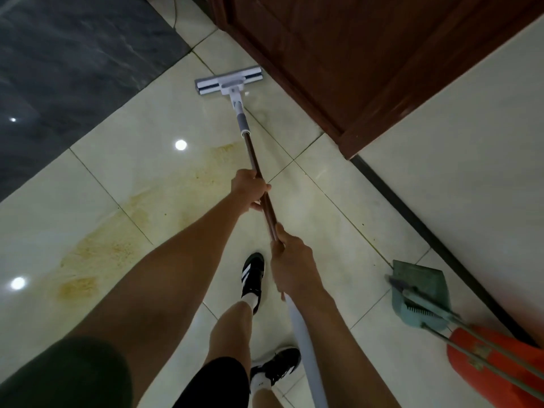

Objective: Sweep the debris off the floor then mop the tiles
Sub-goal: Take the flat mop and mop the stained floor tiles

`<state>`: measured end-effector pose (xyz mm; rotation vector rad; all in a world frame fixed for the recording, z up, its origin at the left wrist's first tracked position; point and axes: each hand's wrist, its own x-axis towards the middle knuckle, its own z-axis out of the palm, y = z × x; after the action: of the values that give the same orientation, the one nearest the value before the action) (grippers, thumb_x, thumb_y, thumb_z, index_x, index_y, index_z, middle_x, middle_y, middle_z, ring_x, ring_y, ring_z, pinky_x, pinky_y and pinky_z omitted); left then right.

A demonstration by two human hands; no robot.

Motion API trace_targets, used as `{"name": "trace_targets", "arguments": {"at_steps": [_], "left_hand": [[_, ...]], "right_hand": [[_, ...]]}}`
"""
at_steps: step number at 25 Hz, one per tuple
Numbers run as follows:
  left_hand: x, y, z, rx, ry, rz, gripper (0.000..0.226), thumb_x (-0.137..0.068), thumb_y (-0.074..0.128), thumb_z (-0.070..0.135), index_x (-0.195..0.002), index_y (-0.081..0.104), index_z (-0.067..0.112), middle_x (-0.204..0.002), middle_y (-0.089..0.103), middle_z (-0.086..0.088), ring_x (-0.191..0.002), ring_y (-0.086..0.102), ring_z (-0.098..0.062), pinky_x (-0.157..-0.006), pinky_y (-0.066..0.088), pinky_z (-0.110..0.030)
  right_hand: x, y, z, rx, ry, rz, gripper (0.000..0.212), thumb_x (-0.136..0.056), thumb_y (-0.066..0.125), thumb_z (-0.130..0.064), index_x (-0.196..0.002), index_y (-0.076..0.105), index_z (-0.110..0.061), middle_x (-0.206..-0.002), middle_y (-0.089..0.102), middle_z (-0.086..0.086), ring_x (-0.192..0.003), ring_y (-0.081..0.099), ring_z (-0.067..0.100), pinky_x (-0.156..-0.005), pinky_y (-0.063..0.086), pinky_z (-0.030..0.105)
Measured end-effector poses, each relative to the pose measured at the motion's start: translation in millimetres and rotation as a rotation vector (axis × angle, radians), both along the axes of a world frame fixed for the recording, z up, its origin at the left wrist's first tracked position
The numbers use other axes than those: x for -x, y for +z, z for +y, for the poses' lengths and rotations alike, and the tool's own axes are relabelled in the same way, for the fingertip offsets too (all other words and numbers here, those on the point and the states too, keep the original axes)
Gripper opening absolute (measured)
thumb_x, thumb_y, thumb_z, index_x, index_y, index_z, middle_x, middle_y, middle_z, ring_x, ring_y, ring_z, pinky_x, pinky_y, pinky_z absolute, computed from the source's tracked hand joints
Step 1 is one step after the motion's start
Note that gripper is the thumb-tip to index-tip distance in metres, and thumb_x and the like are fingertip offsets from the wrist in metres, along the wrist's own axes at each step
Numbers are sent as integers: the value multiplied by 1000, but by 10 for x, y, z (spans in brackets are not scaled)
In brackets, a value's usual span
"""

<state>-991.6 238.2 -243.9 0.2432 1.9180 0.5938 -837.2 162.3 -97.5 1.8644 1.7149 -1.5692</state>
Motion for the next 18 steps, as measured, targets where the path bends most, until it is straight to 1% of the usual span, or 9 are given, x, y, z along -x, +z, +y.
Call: {"name": "trace_targets", "arguments": {"at_steps": [2, 3, 5, 7, 9, 11, 14, 16, 18], "left_hand": [[256, -3, 288, 14, -20, 27, 46, -89, 69, 1, -132, 56, 4, -91, 69, -10, -79, 70, -26, -48, 60, -41], [321, -19, 371, 23, -39, 36, 38, -89, 69, 1, -125, 58, 3, -92, 69, -12, -78, 70, -27, -47, 60, -40], [347, -49, 428, 62, -90, 41, 31, -88, 70, 1, -117, 59, 1, -100, 69, -17, -78, 70, -29, -45, 58, -38], [240, -108, 357, 81, -115, 33, 39, -88, 68, 1, -125, 58, 3, -106, 67, -16, -83, 68, -28, -45, 58, -38], [98, -124, 284, 75, -109, 6, 44, -88, 68, 2, -130, 56, 5, -109, 67, -14, -86, 66, -27, -47, 60, -41], [0, -97, 222, 70, -104, -14, 43, -88, 69, 1, -129, 56, 5, -107, 65, -15, -85, 66, -26, -49, 60, -43], [-295, -49, -70, 87, -122, -40, 40, -88, 70, 0, -126, 56, 3, -99, 67, -16, -81, 69, -28, -49, 60, -44], [-607, -29, -404, 102, -136, -53, 38, -89, 69, 0, -124, 57, 1, -95, 69, -17, -79, 71, -29, -48, 59, -43], [-1038, 18, -825, 99, -133, -71, 31, -89, 70, 0, -117, 58, -1, -95, 70, -20, -77, 71, -30, -49, 59, -43]], "right_hand": [[229, -66, 253, -8, 3, 1, 44, -106, 38, -25, -150, 38, -26, -119, 65, 8, -94, 66, 21, -80, 54, 26], [281, -83, 316, -5, 11, -3, 44, -106, 38, -25, -150, 37, -26, -122, 65, 8, -90, 64, 19, -79, 52, 24], [305, -100, 348, 11, 41, -40, 45, -107, 37, -27, -152, 34, -27, -120, 66, 6, -75, 57, 11, -71, 48, 18], [231, -86, 255, 11, 66, -73, 46, -107, 36, -29, -152, 32, -29, -115, 68, 4, -69, 55, 8, -67, 49, 16], [109, -87, 167, -4, 61, -76, 45, -107, 36, -29, -152, 32, -30, -115, 68, 5, -82, 65, 15, -76, 54, 25], [-11, -102, 111, 0, 52, -79, 45, -107, 35, -28, -152, 32, -31, -119, 67, 7, -98, 68, 23, -83, 54, 31], [-358, -39, -184, -8, 103, -89, 46, -107, 33, -28, -154, 29, -29, -127, 63, 7, -107, 64, 25, -81, 49, 27], [-704, -21, -536, -1, 120, -74, 47, -108, 31, -29, -154, 27, -30, -128, 62, 6, -107, 64, 22, -76, 45, 22], [-1159, -61, -965, 15, 118, -71, 47, -107, 31, -32, -154, 26, -31, -125, 63, 4, -105, 65, 21, -75, 45, 22]]}}
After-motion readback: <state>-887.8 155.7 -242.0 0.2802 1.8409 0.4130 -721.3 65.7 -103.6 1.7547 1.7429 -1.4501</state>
